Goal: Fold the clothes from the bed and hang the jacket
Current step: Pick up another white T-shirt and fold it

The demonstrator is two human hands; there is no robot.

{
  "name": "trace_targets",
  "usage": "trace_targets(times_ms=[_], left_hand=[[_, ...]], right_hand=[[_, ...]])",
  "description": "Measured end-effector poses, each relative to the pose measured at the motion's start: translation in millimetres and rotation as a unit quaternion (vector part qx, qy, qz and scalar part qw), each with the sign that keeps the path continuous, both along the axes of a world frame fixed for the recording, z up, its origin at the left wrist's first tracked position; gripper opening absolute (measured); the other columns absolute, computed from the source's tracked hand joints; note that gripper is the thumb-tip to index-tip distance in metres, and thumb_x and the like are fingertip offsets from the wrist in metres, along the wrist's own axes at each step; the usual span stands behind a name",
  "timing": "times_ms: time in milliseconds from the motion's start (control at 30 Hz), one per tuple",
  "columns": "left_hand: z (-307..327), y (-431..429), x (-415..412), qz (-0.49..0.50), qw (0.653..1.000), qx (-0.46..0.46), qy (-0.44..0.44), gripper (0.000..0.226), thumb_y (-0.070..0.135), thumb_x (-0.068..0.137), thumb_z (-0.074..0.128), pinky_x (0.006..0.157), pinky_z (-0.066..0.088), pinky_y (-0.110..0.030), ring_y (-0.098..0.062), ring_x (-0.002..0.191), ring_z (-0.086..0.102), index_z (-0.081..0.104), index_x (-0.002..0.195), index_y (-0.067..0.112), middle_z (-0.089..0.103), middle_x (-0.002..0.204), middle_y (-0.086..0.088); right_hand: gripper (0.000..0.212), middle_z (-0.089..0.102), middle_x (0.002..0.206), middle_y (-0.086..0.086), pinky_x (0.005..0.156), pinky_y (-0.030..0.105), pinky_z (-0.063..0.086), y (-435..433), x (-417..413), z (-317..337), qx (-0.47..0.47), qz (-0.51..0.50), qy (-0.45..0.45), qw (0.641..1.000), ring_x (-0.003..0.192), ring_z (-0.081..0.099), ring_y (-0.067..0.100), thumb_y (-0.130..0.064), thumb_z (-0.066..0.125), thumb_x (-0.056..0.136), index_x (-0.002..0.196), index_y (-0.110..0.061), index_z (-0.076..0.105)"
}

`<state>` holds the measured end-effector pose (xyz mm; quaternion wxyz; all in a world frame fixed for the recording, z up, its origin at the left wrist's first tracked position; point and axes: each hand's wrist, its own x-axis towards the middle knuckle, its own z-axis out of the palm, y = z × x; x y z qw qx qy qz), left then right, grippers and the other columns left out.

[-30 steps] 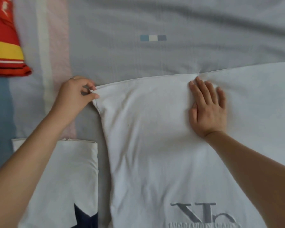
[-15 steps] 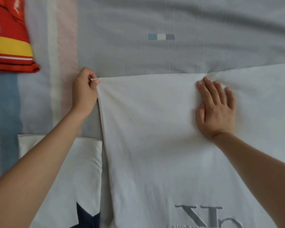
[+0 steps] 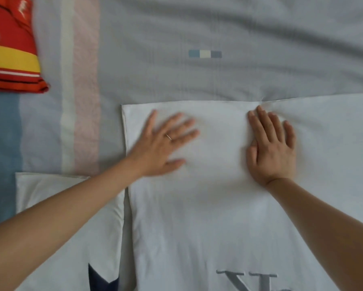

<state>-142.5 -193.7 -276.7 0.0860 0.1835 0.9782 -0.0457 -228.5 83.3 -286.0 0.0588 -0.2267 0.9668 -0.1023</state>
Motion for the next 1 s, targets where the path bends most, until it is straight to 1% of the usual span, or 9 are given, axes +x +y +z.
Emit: trace_targets(times_ms=[133,267,367,467,600,734,834,934,1000], left_hand=[[-1.4,-41.0,-40.0,0.219,0.975,-0.031,0.002,0.074,0.056,0.084,0.03,0.108,0.01,-0.068,-0.022,0.146,0.014,0.014,0.151,0.028,0.013,0.16,0.002],[-2.0,-40.8,-46.5,0.233,0.972,-0.019,-0.022,0.072,0.056,0.086,0.02,0.108,0.005,-0.069,-0.019,0.147,0.009,0.011,0.152,0.028,0.008,0.16,0.003],[7.6,-25.5,-39.7,0.28,0.959,-0.012,0.034,0.071,0.049,0.088,0.015,0.108,-0.006,-0.064,-0.021,0.148,0.003,0.01,0.152,0.02,0.003,0.161,-0.003],[27.6,56.3,15.7,0.201,0.972,0.056,0.109,0.065,0.038,0.092,0.029,0.111,0.001,-0.06,-0.026,0.147,0.011,0.021,0.15,0.012,0.013,0.159,-0.008],[34.0,166.1,114.3,-0.024,0.995,0.066,0.076,0.061,0.039,0.093,0.033,0.111,0.014,-0.06,-0.026,0.145,0.021,0.029,0.148,0.014,0.022,0.157,-0.004],[7.3,213.2,180.3,-0.022,0.998,0.051,0.025,0.064,0.043,0.094,0.034,0.111,0.02,-0.058,-0.026,0.145,0.02,0.024,0.151,0.016,0.02,0.158,-0.002],[-3.1,228.3,207.8,0.038,0.999,0.015,0.015,0.063,0.042,0.094,0.031,0.111,0.021,-0.059,-0.027,0.144,0.022,0.022,0.151,0.018,0.02,0.158,-0.003],[7.4,260.2,214.2,0.161,0.985,0.053,-0.016,0.06,0.036,0.093,0.031,0.111,0.015,-0.061,-0.027,0.144,0.024,0.024,0.15,0.016,0.022,0.157,-0.004],[13.4,288.8,222.2,0.224,0.971,0.088,-0.016,0.064,0.037,0.092,0.031,0.111,0.009,-0.06,-0.026,0.145,0.019,0.022,0.15,0.012,0.018,0.158,-0.006]], right_hand=[[0.071,0.03,0.155,0.001,0.115,0.042,0.014,2.0,0.8,0.3,-0.005,0.003,-0.003,1.0,0.141,0.027,0.023,-0.029,0.032,0.078,0.149,-0.02,0.032],[0.07,0.031,0.154,0.001,0.115,0.041,0.014,-1.0,-1.7,-1.0,-0.02,0.003,0.008,1.0,0.14,0.029,0.023,-0.03,0.031,0.078,0.148,-0.021,0.034],[0.069,0.03,0.155,0.0,0.116,0.04,0.013,-5.9,-4.1,0.3,-0.02,0.001,0.006,1.0,0.141,0.028,0.023,-0.031,0.03,0.08,0.148,-0.022,0.032],[0.068,0.025,0.157,-0.001,0.118,0.041,0.01,0.8,5.5,1.1,-0.009,-0.002,0.008,1.0,0.144,0.024,0.021,-0.031,0.03,0.083,0.15,-0.024,0.028],[0.061,0.01,0.161,0.0,0.119,0.04,0.0,12.3,18.5,9.4,0.021,0.028,-0.032,0.999,0.147,0.011,0.021,-0.031,0.029,0.095,0.153,-0.025,0.013],[0.058,0.02,0.158,-0.001,0.118,0.038,0.006,129.3,51.0,17.9,0.062,0.137,-0.016,0.988,0.145,0.021,0.021,-0.045,0.022,0.096,0.151,-0.029,0.022],[0.057,0.014,0.16,-0.001,0.118,0.039,0.005,248.4,46.3,24.9,0.103,-0.028,-0.017,0.994,0.147,0.013,0.021,-0.046,0.025,0.097,0.152,-0.03,0.017],[0.059,0.006,0.161,0.006,0.119,0.046,0.004,320.3,56.8,45.3,0.109,-0.251,-0.063,0.96,0.148,0.004,0.025,-0.037,0.027,0.1,0.153,-0.016,0.012],[0.06,0.009,0.16,0.01,0.12,0.044,0.002,326.6,98.3,54.7,0.095,-0.207,-0.032,0.973,0.148,0.007,0.027,-0.035,0.028,0.1,0.152,-0.009,0.013]])
